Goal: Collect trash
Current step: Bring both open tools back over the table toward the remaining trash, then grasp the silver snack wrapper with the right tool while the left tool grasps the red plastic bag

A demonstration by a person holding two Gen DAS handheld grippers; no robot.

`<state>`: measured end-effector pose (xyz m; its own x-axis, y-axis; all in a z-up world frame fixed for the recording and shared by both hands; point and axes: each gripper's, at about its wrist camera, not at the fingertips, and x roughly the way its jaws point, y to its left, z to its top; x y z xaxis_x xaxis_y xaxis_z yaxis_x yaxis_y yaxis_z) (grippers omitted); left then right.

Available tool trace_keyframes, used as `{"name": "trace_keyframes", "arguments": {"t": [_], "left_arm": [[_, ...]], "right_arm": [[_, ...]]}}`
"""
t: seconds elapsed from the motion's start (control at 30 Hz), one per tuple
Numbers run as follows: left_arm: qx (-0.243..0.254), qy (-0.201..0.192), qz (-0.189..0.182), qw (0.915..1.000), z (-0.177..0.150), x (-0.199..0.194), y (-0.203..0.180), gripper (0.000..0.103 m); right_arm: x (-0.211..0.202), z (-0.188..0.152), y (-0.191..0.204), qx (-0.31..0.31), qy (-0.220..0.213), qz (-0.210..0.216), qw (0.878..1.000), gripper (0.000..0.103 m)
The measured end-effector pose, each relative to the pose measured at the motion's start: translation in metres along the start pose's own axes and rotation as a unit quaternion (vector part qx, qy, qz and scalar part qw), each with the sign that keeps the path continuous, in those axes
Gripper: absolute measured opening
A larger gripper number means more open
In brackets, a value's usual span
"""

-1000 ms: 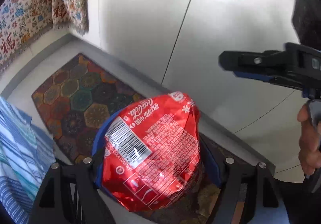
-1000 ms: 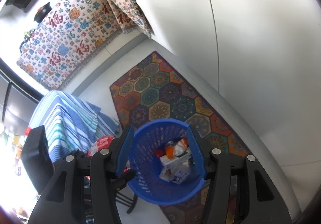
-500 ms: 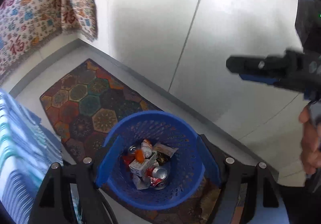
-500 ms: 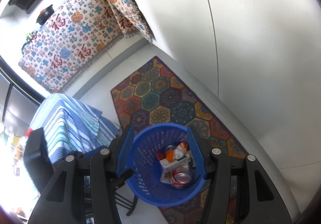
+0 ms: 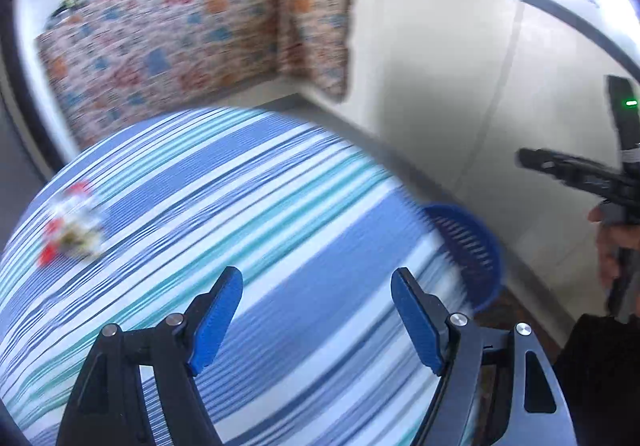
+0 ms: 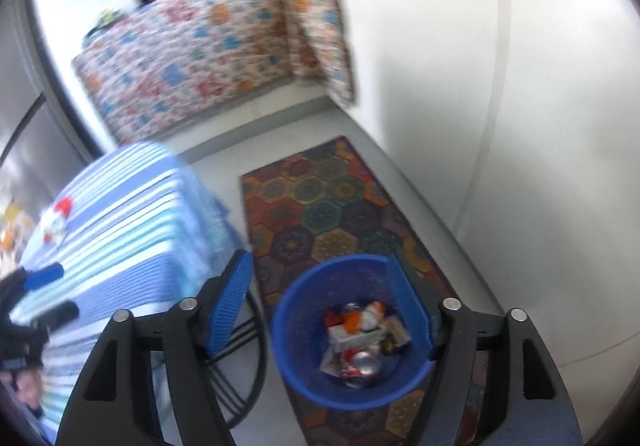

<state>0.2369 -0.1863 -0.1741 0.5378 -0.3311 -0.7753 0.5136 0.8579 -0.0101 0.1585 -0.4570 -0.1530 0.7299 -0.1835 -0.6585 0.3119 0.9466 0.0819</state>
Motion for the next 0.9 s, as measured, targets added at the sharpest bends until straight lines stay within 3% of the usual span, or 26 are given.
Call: {"name": "trace_keyframes", "arguments": {"t": [0.13,0.23,0.47,0.63,0.73,0.9], "left_arm": [[-0.050,0.025,0.069,0.9961,-0.040,-0.010,0.079,0.078],[-0.091,0.031,0.103,0.9900,-0.059,-0.015,0.130,0.078],[-0.122,0.040,0.152,0.9800,-0.074,-0.008,0.201,0.079],[-0.141,0.031,0.130,0.9810,-0.078,-0.003,0.225,0.087],[-0.162,0.030,0.117,0.9794,-0.079,0.001,0.235,0.096],[-0.138,0.040,0.105,0.9841,-0.079,0.003,0.242,0.102]], "right_arm": [[-0.011,-0.020,0.088,-0.075,-0.010,0.053,0.996,0.080],[-0.008,-0.042,0.160,-0.126,0.013,0.108,0.986,0.080],[0.032,-0.072,0.282,-0.235,0.070,0.159,0.956,0.080],[0.065,-0.078,0.321,-0.295,0.082,0.138,0.942,0.080],[0.074,-0.077,0.323,-0.289,0.085,0.143,0.943,0.085],[0.081,-0.075,0.331,-0.285,0.093,0.141,0.944,0.096]]}}
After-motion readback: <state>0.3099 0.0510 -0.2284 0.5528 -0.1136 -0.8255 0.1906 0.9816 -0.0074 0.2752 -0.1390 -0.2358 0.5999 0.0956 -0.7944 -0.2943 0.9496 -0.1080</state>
